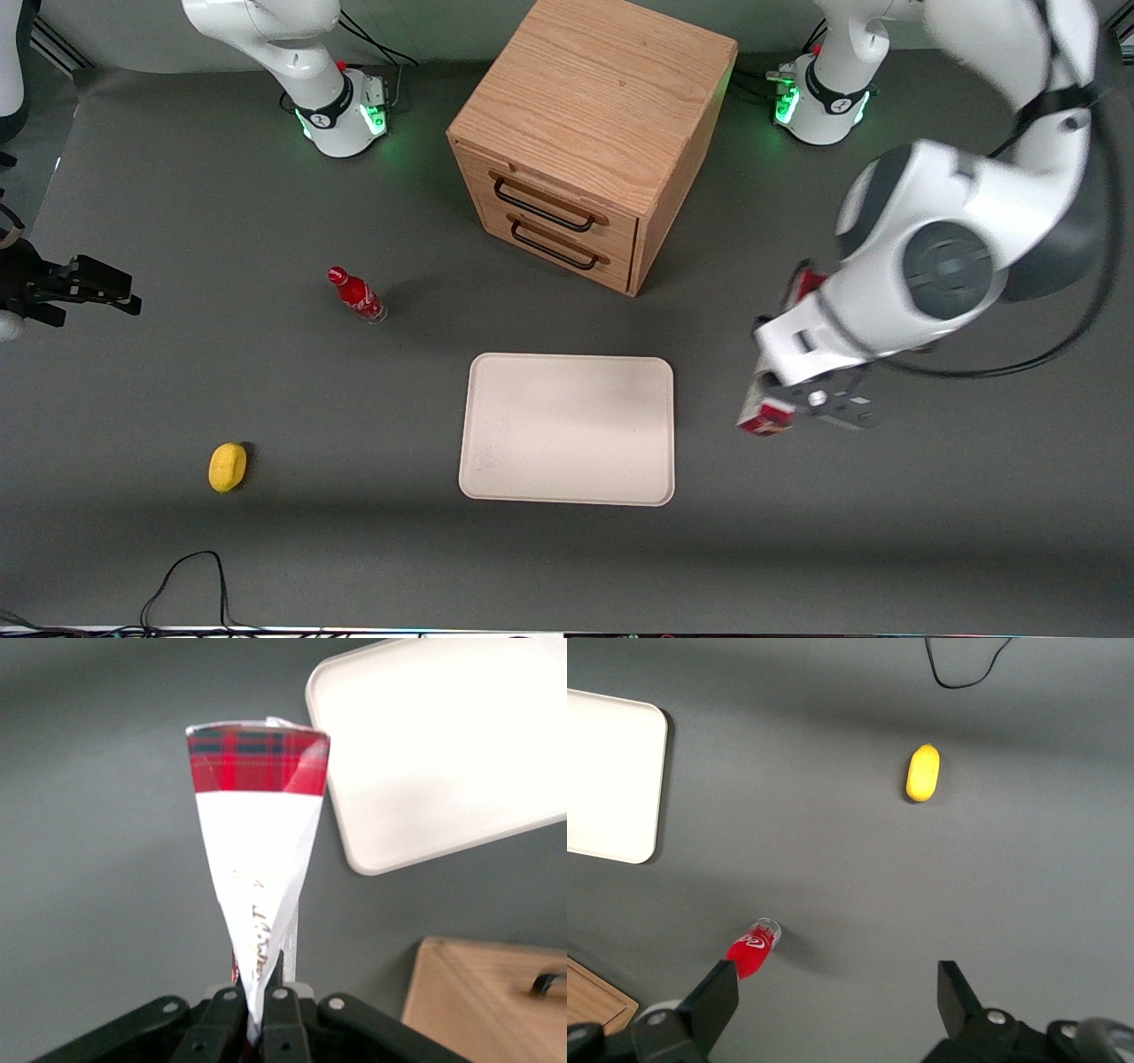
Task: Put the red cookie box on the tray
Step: 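Carry the cookie box over the cream tray with the left gripper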
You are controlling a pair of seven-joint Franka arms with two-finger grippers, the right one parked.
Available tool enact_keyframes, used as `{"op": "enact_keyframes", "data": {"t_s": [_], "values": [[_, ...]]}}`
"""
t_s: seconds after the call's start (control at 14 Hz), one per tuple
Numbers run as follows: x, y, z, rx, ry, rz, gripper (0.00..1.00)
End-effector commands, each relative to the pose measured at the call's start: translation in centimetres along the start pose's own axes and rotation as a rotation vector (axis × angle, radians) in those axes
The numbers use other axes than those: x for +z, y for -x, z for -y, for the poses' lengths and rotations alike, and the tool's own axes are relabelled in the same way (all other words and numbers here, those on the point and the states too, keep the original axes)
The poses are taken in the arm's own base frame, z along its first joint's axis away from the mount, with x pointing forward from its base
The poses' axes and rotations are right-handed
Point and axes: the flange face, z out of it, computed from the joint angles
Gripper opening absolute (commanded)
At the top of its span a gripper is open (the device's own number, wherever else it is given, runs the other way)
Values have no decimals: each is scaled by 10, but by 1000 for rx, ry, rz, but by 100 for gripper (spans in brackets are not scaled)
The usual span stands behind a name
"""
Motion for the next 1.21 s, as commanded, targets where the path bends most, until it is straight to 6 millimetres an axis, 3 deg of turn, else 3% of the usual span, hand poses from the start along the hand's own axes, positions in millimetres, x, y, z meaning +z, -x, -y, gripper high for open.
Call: {"op": "enact_keyframes", "data": {"t_s": [0.0,0.21,0.64,0.86,1.14], "values": [[32,-38,-42,-149,40,-55,0],[79,-53,-71,-204,64,-84,0],[166,-69,-90,-247,65,-102,0],[196,-73,-94,-270,45,-119,0],[216,-73,-93,-262,21,-132,0]]}}
